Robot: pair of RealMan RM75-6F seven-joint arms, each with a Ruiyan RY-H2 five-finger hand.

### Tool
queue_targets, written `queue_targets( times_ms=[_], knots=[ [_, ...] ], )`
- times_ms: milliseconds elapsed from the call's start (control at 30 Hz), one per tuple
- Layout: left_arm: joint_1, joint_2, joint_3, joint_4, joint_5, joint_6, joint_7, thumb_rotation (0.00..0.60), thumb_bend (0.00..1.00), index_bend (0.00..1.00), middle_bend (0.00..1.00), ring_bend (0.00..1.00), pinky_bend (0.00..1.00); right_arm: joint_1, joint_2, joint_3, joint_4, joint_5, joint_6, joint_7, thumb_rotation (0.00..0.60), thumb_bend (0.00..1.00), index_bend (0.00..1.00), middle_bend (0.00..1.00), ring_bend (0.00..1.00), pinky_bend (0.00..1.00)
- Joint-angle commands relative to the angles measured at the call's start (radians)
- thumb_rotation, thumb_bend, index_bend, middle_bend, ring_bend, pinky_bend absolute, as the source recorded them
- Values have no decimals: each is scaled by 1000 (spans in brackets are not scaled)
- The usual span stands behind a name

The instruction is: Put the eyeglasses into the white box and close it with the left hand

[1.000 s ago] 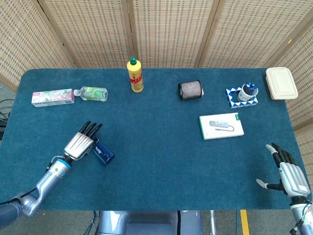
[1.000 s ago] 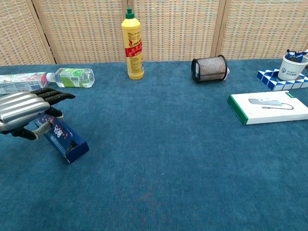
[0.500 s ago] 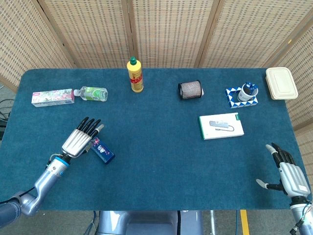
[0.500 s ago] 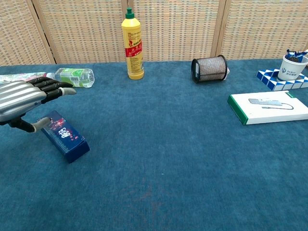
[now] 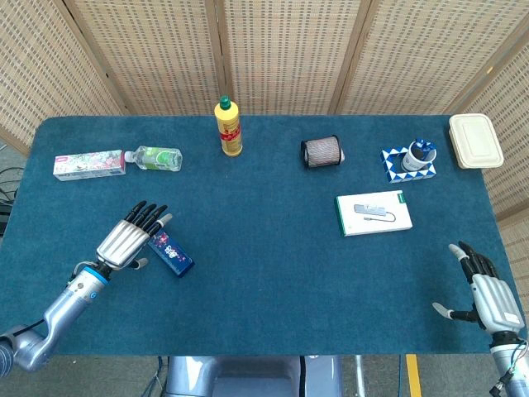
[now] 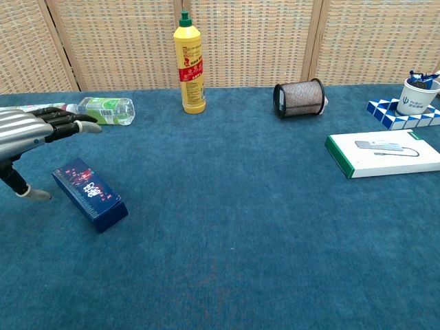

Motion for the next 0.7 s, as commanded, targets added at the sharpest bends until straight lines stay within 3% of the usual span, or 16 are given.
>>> queue_targets(
  times_ms=[33, 300, 467, 700],
  knots=[
    [-15, 25, 9, -50, -35, -67, 50, 600, 0, 0, 0, 0, 0, 0, 0, 0, 0, 0, 0, 0, 600, 0, 0, 0, 0, 0],
    [-45, -22, -18, -50, -91, -144, 118, 600, 1, 0, 0, 0, 1, 1, 1, 0, 0, 2, -4, 0, 600, 0, 0, 0, 0, 0],
    [-62, -47, -36, -46, -124, -177, 155, 600, 51, 0, 12, 24, 103, 2, 1, 0, -1, 4, -6, 1, 600, 0, 0, 0, 0, 0],
    [-73, -74, -53, -40, -171, -202, 213, 600, 113, 19, 234, 200, 193, 2, 3, 0, 0, 2, -7, 5, 600, 0, 0, 0, 0, 0]
  ],
)
